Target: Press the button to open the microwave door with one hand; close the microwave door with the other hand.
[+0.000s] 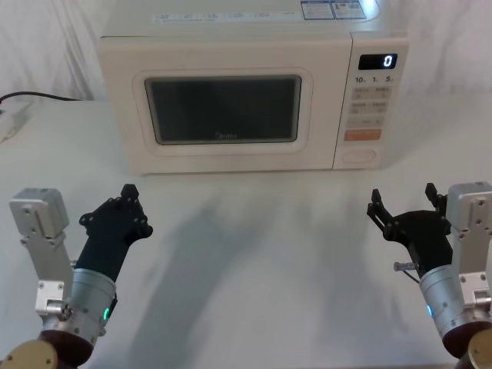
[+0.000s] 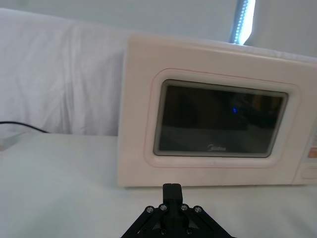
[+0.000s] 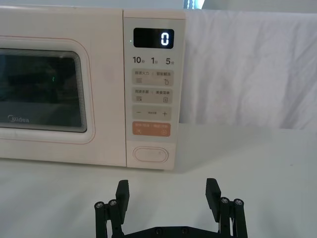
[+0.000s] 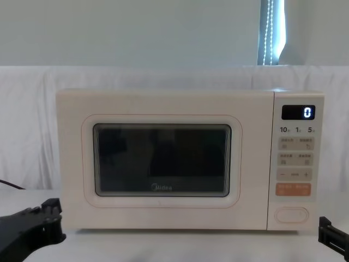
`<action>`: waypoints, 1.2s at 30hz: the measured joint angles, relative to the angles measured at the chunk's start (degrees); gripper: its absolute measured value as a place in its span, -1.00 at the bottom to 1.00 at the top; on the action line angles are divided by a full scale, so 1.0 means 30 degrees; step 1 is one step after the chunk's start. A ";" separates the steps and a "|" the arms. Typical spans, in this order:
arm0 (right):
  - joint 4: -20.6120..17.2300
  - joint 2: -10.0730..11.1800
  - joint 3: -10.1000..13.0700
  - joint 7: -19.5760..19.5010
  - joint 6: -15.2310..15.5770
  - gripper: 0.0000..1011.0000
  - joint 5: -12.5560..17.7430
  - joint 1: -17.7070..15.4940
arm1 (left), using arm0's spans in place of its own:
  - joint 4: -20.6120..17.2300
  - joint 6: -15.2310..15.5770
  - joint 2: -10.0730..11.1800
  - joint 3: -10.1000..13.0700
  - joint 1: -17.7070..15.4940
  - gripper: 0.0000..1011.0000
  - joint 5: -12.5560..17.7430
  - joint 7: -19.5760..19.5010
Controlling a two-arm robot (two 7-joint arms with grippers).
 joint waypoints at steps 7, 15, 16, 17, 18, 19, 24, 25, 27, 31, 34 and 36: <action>0.0000 0.0001 0.0001 0.0000 0.0000 0.98 0.0000 0.0000 | -0.0018 0.0006 -0.0077 -0.0042 0.0039 -1.00 0.0025 0.0085; 0.0000 0.0001 -0.0001 0.0001 0.0000 0.98 0.0000 0.0001 | -0.0019 0.0007 -0.0037 -0.0004 0.0006 -1.00 0.0044 0.0037; 0.0000 0.0000 0.0000 0.0001 0.0000 0.98 0.0000 -0.0001 | -0.0019 0.0007 -0.0037 -0.0004 0.0006 -1.00 0.0044 0.0037; 0.0000 0.0001 0.0000 0.0000 0.0000 0.98 0.0000 -0.0001 | -0.0018 0.0007 -0.0032 0.0001 0.0004 -1.00 0.0047 0.0029; 0.0000 0.0000 0.0000 0.0000 -0.0001 0.98 0.0000 0.0001 | -0.0019 0.0007 -0.0030 0.0001 0.0001 -1.00 0.0048 0.0026; 0.0000 0.0001 0.0000 0.0001 0.0000 0.98 -0.0001 -0.0001 | -0.0019 0.0008 -0.0028 0.0003 0.0000 -1.00 0.0049 0.0022; 0.0000 -0.0001 0.0000 0.0001 0.0000 0.98 0.0000 0.0000 | -0.0018 0.0007 -0.0016 0.0012 -0.0010 -1.00 0.0059 0.0004; 0.0000 -0.0001 0.0000 0.0001 0.0000 0.98 0.0000 0.0000 | -0.0018 0.0008 -0.0015 0.0013 -0.0012 -1.00 0.0060 0.0002; 0.0000 0.0000 0.0000 0.0001 0.0000 0.98 -0.0001 0.0000 | -0.0016 0.0007 -0.0012 0.0017 -0.0014 -1.00 0.0063 -0.0001; 0.0000 0.0001 0.0000 0.0001 0.0000 0.98 0.0000 0.0000 | -0.0013 0.0008 -0.0004 0.0024 -0.0020 -0.84 0.0069 -0.0010; 0.0001 0.0001 0.0000 0.0001 0.0000 0.98 -0.0001 -0.0001 | -0.0008 0.0008 -0.0001 0.0030 -0.0023 -0.70 0.0069 -0.0017; 0.0000 0.0001 0.0000 0.0000 0.0000 0.98 0.0000 0.0000 | -0.0005 0.0008 0.0001 0.0031 -0.0024 -0.55 0.0070 -0.0021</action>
